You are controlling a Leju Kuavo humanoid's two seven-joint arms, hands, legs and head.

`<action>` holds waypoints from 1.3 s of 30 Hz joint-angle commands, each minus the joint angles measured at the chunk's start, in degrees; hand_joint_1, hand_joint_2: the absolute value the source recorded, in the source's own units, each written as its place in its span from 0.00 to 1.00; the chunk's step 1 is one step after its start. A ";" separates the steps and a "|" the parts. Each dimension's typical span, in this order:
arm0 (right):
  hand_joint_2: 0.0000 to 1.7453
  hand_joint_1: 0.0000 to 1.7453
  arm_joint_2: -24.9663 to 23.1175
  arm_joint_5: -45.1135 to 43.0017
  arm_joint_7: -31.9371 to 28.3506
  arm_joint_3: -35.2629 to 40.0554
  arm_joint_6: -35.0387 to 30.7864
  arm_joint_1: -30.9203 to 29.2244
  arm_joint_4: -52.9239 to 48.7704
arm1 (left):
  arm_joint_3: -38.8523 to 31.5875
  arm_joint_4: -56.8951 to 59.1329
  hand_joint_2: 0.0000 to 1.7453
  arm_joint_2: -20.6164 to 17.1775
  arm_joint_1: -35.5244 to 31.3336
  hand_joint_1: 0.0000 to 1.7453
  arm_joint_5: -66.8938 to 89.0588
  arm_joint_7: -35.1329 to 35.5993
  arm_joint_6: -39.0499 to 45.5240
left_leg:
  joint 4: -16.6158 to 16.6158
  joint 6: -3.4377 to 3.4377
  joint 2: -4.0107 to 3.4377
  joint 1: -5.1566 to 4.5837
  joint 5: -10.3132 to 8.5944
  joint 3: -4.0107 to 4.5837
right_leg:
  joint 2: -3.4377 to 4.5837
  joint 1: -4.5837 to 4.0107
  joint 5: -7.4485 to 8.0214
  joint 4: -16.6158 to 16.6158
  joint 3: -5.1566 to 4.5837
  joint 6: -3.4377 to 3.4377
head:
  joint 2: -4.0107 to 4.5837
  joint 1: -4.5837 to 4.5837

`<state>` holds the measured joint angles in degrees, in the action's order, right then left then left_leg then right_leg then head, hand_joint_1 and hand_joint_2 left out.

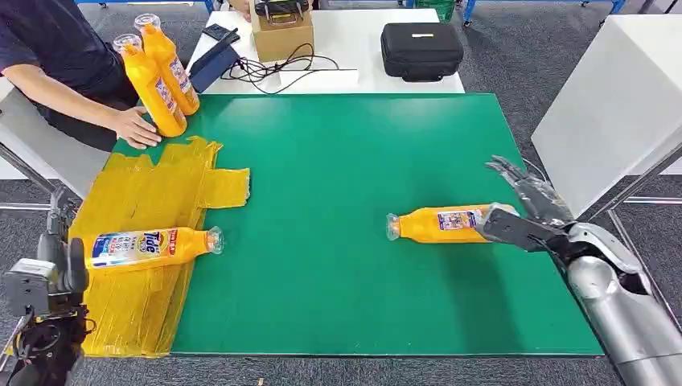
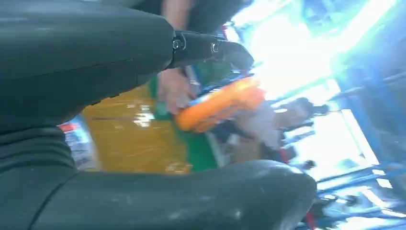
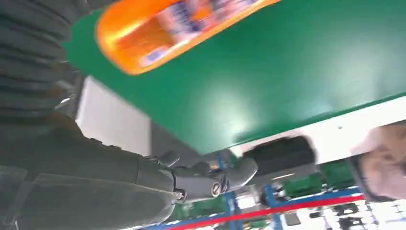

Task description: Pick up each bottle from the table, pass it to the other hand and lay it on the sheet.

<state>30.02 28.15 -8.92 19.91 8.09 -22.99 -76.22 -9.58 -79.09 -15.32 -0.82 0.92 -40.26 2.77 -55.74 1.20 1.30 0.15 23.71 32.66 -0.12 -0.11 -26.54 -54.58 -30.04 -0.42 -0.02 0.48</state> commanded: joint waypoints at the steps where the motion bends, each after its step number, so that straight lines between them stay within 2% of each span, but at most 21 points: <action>1: 1.00 0.00 4.23 2.17 0.95 -8.79 -0.48 13.91 -10.08 | -5.75 -10.73 0.00 6.61 3.82 0.00 -0.38 0.26 -2.52 | 0.03 0.07 -0.03 -0.01 0.14 -0.07 | -0.03 0.00 -0.06 0.10 0.14 -0.07 | 0.00 -0.02; 4: 1.00 0.00 3.82 4.09 1.24 -10.52 0.78 17.38 -12.02 | -6.52 -12.33 0.00 8.10 5.48 0.00 -0.17 0.26 -3.08 | 0.06 0.13 -0.18 -0.08 0.22 -0.02 | 0.11 0.03 -0.03 0.11 0.04 -0.05 | 0.00 0.02; 5: 1.00 0.00 3.78 4.46 1.33 -10.53 1.27 17.52 -11.99 | -6.86 -12.71 0.00 8.32 5.80 0.00 -0.85 0.26 -3.73 | 0.02 0.08 -0.27 0.01 0.42 -0.31 | 0.12 -0.05 -0.16 0.18 0.37 -0.10 | 0.00 0.00; 6: 1.00 0.00 3.63 5.12 1.57 -10.28 1.84 17.30 -11.73 | -7.57 -13.18 0.00 8.51 6.09 0.00 -1.36 0.26 -4.33 | 0.06 0.12 -0.21 -0.04 0.27 -0.10 | 0.11 -0.01 -0.05 0.15 0.11 -0.06 | 0.00 0.00; 12: 1.00 0.00 3.44 5.40 1.73 -10.23 2.13 17.13 -11.47 | -7.83 -13.60 0.00 8.60 6.24 0.00 -1.07 0.26 -4.43 | 0.04 0.13 -0.28 -0.04 0.25 -0.05 | 0.20 -0.03 -0.02 0.11 0.00 -0.05 | 0.00 0.02; 22: 1.00 0.00 1.89 8.66 2.36 -9.32 2.76 16.34 -7.61 | -7.35 -13.11 0.00 9.98 4.44 0.00 -0.49 0.26 -5.86 | 0.06 0.11 -0.35 -0.01 0.31 -0.24 | 0.18 -0.06 -0.06 0.19 0.22 -0.09 | 0.00 0.00; 24: 1.00 0.00 -0.72 10.90 1.56 -8.70 -0.36 14.09 -5.16 | -6.89 -13.32 0.00 10.27 4.37 0.00 -0.26 0.26 -5.58 | 0.07 0.12 -0.29 -0.02 0.23 -0.12 | 0.16 -0.04 -0.01 0.17 0.09 -0.05 | 0.00 0.02; 25: 1.00 0.00 -3.17 14.02 1.20 -7.17 -3.70 11.15 -2.38 | -6.41 -13.57 0.00 10.53 4.67 0.00 0.05 0.26 -5.23 | 0.09 0.11 -0.35 0.00 0.23 -0.17 | 0.22 -0.05 0.01 0.20 0.13 -0.05 | 0.00 0.00; 28: 1.00 0.00 -8.29 17.41 0.26 -4.25 -7.65 5.15 5.31 | -5.30 -13.45 0.00 10.97 4.46 0.00 0.29 0.26 -5.43 | 0.11 0.10 -0.59 0.01 0.24 -0.22 | 0.46 -0.08 0.08 0.22 0.14 -0.04 | 0.00 0.02; 32: 1.00 0.00 -11.28 18.47 0.51 -1.85 -8.63 1.74 9.75 | -3.99 -12.42 0.00 11.17 3.30 0.00 0.76 0.26 -4.68 | 0.13 0.07 -0.89 0.04 0.25 -0.38 | 0.72 -0.12 0.08 0.23 0.22 -0.03 | 0.00 0.02; 36: 1.00 0.00 -13.73 17.95 0.02 4.06 -7.36 -6.88 19.97 | -3.07 -11.63 0.00 10.18 1.55 0.00 -0.12 0.26 -4.69 | 0.06 0.08 -0.97 0.01 0.23 -0.27 | 0.78 -0.09 0.07 0.09 0.07 -0.03 | 0.00 0.00; 39: 1.00 0.00 -14.91 17.60 -0.45 6.82 -7.98 -8.73 24.12 | -3.20 -11.51 0.00 9.55 1.00 0.00 -0.49 0.26 -4.63 | 0.08 0.06 -1.11 0.06 0.27 -0.40 | 0.86 -0.15 0.07 0.13 0.20 -0.06 | 0.00 0.00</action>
<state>21.49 46.58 -8.61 17.13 0.31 -20.10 -70.57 -14.23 -93.42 -5.88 3.22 1.29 -40.26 -1.84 -55.72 1.33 0.57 0.12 23.88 32.57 0.46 -0.17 -26.52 -54.61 -30.09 -0.41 -0.02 0.48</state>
